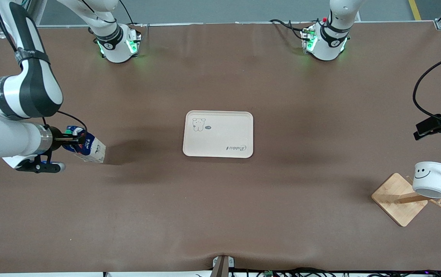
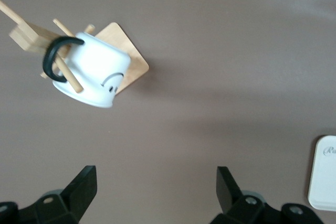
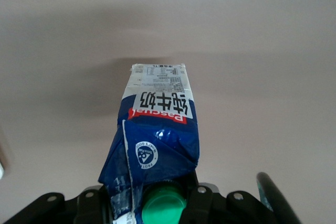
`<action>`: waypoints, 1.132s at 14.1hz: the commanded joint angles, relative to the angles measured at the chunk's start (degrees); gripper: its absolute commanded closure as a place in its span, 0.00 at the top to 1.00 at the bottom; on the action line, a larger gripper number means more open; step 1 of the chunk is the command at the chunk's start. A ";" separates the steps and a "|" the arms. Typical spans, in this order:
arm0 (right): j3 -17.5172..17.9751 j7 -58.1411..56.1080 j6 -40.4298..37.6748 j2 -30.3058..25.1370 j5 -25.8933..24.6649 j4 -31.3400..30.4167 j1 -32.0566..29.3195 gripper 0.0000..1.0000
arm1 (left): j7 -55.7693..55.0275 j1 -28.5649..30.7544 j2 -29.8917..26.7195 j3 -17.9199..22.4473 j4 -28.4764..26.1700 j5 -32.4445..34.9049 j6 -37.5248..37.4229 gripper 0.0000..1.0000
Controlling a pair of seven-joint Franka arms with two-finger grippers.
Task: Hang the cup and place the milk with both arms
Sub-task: 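Open the left gripper and raise it while the right gripper carries milk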
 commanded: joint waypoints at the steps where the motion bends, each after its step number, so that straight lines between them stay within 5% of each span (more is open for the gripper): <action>1: 0.94 -3.34 0.37 -1.51 -1.51 -2.80 -3.04 0.00 | -2.35 0.80 -2.63 -2.06 -1.32 -0.78 -2.00 1.00; 10: 0.77 -12.32 8.10 -1.94 -2.04 -11.41 -12.36 0.00 | -1.13 0.37 -7.36 -2.07 -1.23 -0.60 -6.41 1.00; 11: 0.77 -13.02 10.90 -2.38 -2.04 -13.33 -12.80 0.09 | -1.48 -1.73 -8.24 -1.28 -1.58 -0.69 -6.41 1.00; 16: 0.86 -14.00 19.72 -5.02 -2.04 -20.82 -14.83 0.20 | -0.95 -30.80 -11.50 27.95 -1.67 -3.22 -6.84 1.00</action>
